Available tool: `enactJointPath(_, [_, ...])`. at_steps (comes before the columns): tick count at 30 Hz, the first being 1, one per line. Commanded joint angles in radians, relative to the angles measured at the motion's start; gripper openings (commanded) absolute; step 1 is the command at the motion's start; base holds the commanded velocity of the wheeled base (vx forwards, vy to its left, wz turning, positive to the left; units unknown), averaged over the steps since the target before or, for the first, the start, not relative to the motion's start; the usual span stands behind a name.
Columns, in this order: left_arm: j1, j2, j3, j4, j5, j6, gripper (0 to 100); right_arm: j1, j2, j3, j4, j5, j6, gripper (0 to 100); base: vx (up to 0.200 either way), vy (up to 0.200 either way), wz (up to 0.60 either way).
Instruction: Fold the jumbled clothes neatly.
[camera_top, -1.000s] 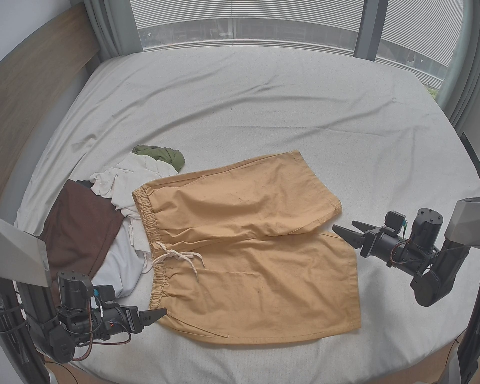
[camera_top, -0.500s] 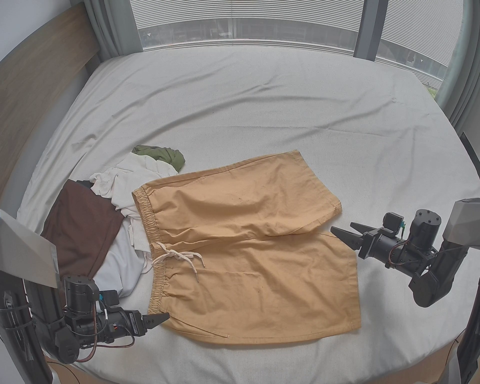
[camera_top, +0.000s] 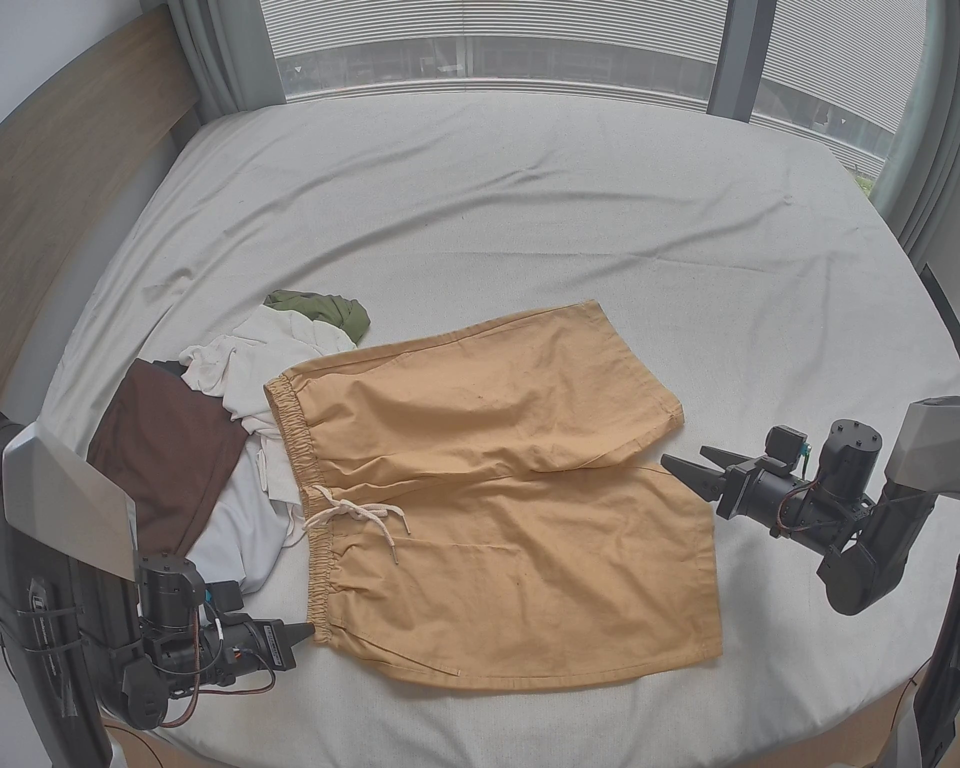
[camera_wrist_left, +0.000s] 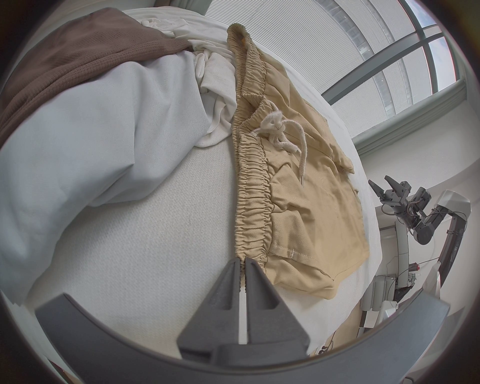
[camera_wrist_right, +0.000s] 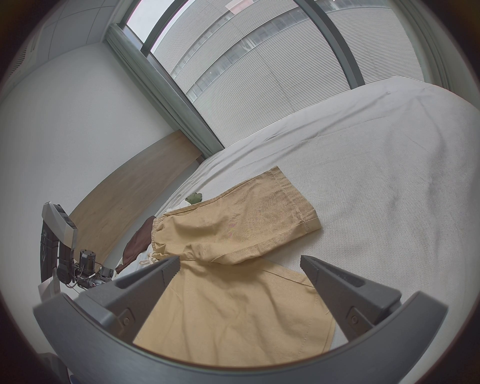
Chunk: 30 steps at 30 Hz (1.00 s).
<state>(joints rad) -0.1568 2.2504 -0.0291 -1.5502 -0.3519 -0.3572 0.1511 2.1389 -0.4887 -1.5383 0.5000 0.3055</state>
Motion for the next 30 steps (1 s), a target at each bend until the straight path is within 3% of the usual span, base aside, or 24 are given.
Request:
enactJointPath(1, [0.006,-0.026,0.002,-0.001,-0.001,0.000,0,0.001,0.001,0.002,0.000,0.000,0.000,100,0.000,0.000,0.00])
enactJointPath(8, [0.003,-0.040,0.029,0.004,-0.001,0.006,0,0.002,0.001,0.002,0.000,0.000,0.000,100,0.000,0.000,0.00])
enactJointPath(9, [0.003,-0.040,0.029,0.004,-0.001,0.006,100,0.002,0.001,0.002,0.000,0.000,0.000,100,0.000,0.000,0.00])
enactJointPath(30, [-0.049,0.003,0.005,-0.002,-0.021,-0.112,100,0.008,0.001,0.002,0.000,0.000,0.000,100,0.000,0.000,0.00])
